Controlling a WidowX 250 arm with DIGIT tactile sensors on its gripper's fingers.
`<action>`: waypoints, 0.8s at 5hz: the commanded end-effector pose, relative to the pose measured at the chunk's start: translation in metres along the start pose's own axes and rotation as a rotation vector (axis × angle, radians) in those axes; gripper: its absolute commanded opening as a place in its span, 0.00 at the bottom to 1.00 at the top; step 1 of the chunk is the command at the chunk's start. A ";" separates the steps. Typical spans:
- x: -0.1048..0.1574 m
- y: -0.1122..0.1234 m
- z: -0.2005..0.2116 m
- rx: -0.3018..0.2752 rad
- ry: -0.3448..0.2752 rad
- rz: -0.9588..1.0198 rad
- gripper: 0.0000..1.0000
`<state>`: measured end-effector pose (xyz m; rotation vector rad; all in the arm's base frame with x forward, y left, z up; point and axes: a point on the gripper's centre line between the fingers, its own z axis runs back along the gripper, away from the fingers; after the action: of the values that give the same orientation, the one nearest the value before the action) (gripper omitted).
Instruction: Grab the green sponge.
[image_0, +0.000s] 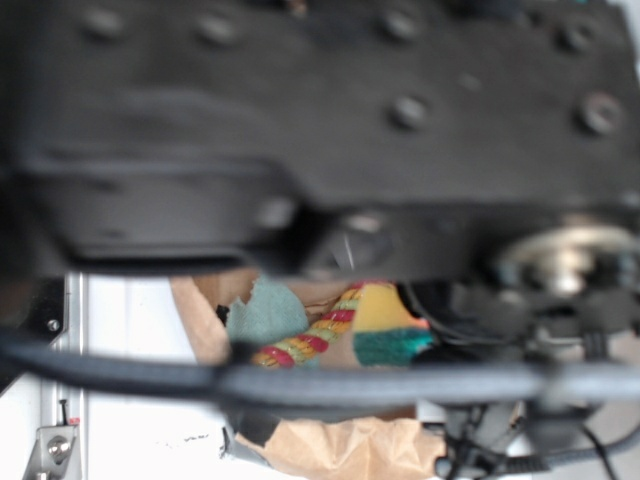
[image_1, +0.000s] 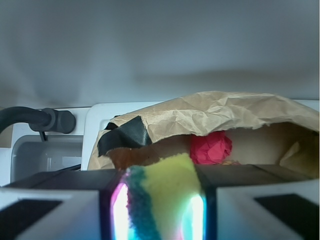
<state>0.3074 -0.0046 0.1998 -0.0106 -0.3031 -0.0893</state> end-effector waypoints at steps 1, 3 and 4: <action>-0.041 0.027 0.004 0.238 0.051 -0.004 0.00; -0.037 0.012 0.026 0.037 -0.016 0.015 0.00; -0.033 0.018 0.031 -0.042 -0.025 0.070 0.00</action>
<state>0.2686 0.0151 0.1971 -0.0730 -0.2625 -0.0223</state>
